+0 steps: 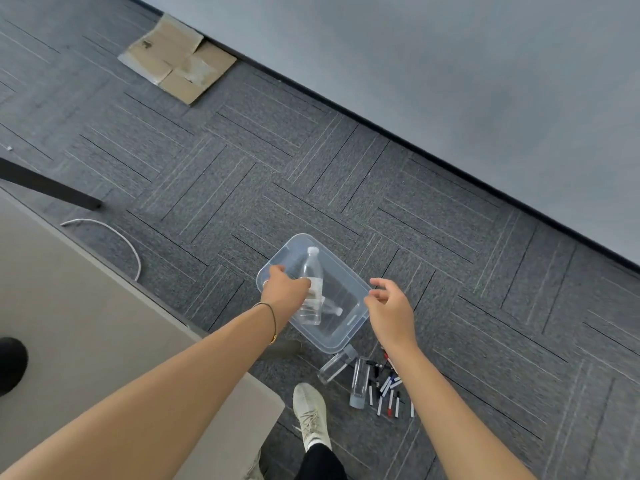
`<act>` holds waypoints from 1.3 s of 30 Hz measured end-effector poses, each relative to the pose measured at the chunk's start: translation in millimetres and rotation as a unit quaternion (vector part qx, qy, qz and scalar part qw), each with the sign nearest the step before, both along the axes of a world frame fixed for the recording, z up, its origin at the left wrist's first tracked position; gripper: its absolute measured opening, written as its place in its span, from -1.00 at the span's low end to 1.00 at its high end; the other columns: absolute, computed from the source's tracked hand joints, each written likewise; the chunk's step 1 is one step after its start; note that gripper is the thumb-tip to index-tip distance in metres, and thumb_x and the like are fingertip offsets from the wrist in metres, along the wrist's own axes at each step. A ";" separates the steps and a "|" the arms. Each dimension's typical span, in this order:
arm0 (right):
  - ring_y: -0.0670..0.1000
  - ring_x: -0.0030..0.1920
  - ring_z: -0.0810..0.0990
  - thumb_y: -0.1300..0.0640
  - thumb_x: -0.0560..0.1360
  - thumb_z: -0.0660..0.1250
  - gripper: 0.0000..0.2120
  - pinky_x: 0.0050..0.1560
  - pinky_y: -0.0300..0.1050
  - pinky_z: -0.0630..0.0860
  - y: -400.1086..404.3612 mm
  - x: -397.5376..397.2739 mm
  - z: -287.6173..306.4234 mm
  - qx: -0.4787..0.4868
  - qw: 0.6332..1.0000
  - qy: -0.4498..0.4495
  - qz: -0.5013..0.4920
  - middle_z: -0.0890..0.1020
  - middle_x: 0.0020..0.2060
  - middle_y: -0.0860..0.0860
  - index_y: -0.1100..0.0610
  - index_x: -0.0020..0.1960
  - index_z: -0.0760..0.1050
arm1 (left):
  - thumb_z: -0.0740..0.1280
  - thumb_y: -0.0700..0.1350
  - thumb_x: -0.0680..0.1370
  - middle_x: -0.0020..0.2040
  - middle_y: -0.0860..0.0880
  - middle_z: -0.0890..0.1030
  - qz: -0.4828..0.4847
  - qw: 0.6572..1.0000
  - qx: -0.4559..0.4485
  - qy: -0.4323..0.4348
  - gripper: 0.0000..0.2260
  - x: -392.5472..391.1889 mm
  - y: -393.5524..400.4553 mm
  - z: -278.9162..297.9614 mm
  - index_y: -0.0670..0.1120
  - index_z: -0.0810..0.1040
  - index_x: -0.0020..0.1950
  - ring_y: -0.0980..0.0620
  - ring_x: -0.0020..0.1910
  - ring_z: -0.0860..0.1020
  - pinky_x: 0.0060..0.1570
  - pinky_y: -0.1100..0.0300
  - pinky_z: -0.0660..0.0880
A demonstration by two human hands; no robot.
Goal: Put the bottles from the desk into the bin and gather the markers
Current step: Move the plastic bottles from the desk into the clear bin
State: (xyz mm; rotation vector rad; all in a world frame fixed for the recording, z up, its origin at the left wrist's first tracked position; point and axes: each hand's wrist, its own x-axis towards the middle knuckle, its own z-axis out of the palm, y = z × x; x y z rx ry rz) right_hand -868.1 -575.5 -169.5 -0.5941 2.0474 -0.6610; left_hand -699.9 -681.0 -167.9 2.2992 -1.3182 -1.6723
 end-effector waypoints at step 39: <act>-0.01 0.02 0.63 0.32 0.51 0.32 -0.67 0.15 -0.03 0.56 19.1 401.2 236.9 -0.237 0.819 0.013 0.523 0.68 0.00 -0.02 0.07 0.21 0.61 | 0.29 -0.13 0.57 0.35 -0.05 0.51 0.131 0.939 -0.243 -0.204 -0.52 379.5 206.9 243.9 0.04 0.40 0.50 -0.10 0.33 0.49 0.30 -0.01 0.44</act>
